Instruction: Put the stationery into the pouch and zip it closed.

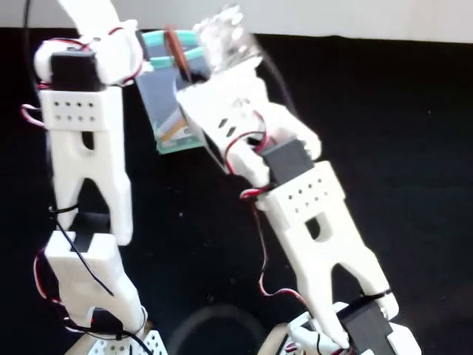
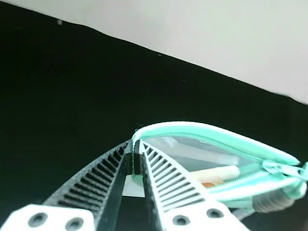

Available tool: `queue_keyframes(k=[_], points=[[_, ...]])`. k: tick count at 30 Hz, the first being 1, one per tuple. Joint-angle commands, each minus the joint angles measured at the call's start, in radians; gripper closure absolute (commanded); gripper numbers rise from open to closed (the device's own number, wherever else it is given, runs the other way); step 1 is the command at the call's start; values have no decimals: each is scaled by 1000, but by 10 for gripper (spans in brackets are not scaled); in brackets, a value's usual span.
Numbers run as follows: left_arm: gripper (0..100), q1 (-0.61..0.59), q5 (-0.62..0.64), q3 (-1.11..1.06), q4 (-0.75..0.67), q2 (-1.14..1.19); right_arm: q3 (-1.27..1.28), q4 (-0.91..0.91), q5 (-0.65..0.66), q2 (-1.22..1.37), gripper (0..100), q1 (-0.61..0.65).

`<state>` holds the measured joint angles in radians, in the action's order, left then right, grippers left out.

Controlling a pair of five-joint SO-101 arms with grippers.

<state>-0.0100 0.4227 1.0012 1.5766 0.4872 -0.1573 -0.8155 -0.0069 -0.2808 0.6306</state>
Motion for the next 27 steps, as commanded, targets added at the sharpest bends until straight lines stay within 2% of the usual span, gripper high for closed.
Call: queue_keyframes(k=[1, 8, 16, 24, 27], points=[[993, 31, -5, -12, 29, 31, -182, -2, -38, -12, 991, -2], [993, 33, -5, -12, 37, 31, -414, 124, -41, 151, 991, -62], [993, 33, -5, -12, 43, 31, -613, 325, -41, 486, 991, -64], [993, 33, -5, -12, 43, 33, -943, 338, -41, 820, 991, -67], [993, 30, -5, -12, 43, 33, -1020, 268, -41, 892, 991, -65]])
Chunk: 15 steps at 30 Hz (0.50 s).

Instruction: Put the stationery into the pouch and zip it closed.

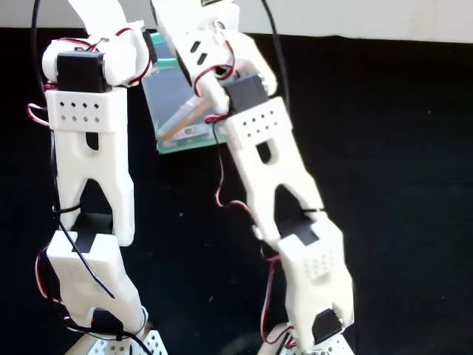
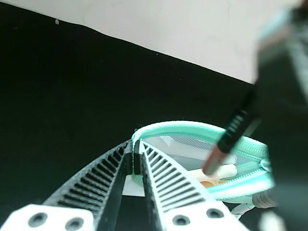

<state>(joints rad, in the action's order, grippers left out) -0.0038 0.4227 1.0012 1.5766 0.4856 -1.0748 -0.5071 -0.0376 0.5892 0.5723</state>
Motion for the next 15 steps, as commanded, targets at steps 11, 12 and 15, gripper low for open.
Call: queue_keyframes(k=[11, 12, 15], points=[[993, -19, -5, -12, 38, 35, -417, -389, -103, 145, 991, -22], [993, -31, -5, -12, 37, 35, -461, -427, -103, 154, 991, -22], [993, -67, -5, -12, 35, 35, -604, -562, -98, 197, 991, -2]])
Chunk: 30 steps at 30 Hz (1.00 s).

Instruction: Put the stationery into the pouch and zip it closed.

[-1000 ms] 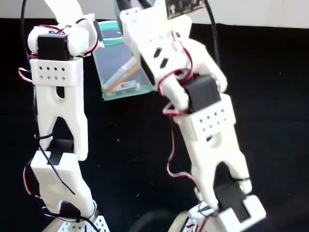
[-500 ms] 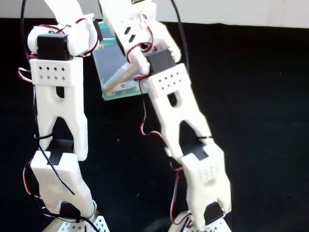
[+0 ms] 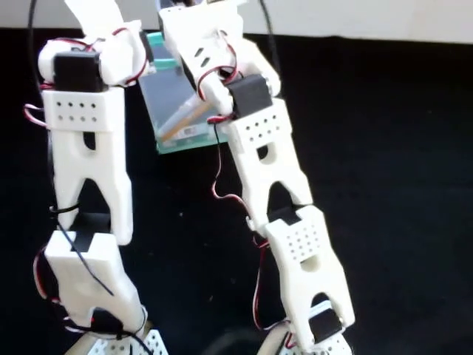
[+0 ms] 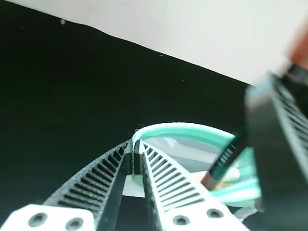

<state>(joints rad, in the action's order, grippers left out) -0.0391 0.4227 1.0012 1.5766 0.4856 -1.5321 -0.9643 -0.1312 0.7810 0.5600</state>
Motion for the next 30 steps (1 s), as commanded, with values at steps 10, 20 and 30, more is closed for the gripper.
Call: queue_keyframes(k=[10, 20, 30], points=[[993, -48, -3, -12, 35, 35, -236, -321, -2, 85, 988, 51], [993, -48, -5, -13, 35, 36, -234, -378, -3, 41, 707, 64], [993, -48, -5, -13, 35, 36, -234, -403, -8, -200, 707, -7]])
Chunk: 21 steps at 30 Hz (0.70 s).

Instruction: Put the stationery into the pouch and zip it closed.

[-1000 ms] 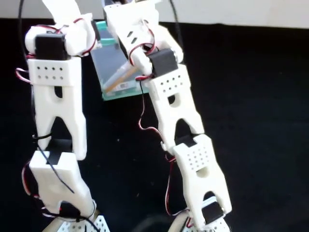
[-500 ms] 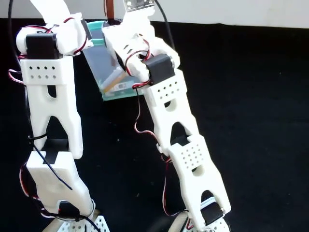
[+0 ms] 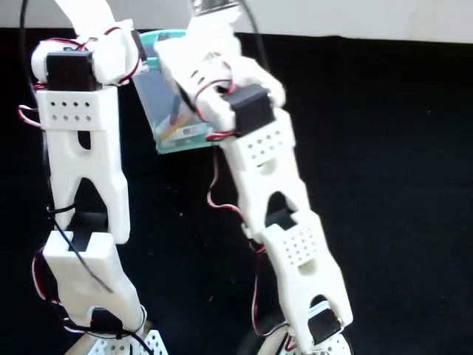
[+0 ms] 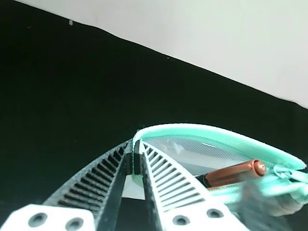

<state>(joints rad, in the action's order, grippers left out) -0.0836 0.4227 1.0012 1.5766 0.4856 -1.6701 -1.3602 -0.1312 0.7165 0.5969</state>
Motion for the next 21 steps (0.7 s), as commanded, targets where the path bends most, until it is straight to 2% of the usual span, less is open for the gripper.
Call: queue_keyframes(k=[1, 6, 11, 18, 21], points=[[993, -4, -5, -13, 35, 36, -96, -22, -8, -166, 707, -62], [993, -4, -5, -13, 37, 36, -94, -179, -8, -269, 707, -147], [993, -4, -5, -13, 41, 36, -88, -403, -2, -257, 707, -236], [993, 30, -11, -5, 31, 36, -90, -406, -2, -94, 707, -341], [993, 41, -81, 5, -3, 22, -93, -406, 46, -51, 707, -361]])
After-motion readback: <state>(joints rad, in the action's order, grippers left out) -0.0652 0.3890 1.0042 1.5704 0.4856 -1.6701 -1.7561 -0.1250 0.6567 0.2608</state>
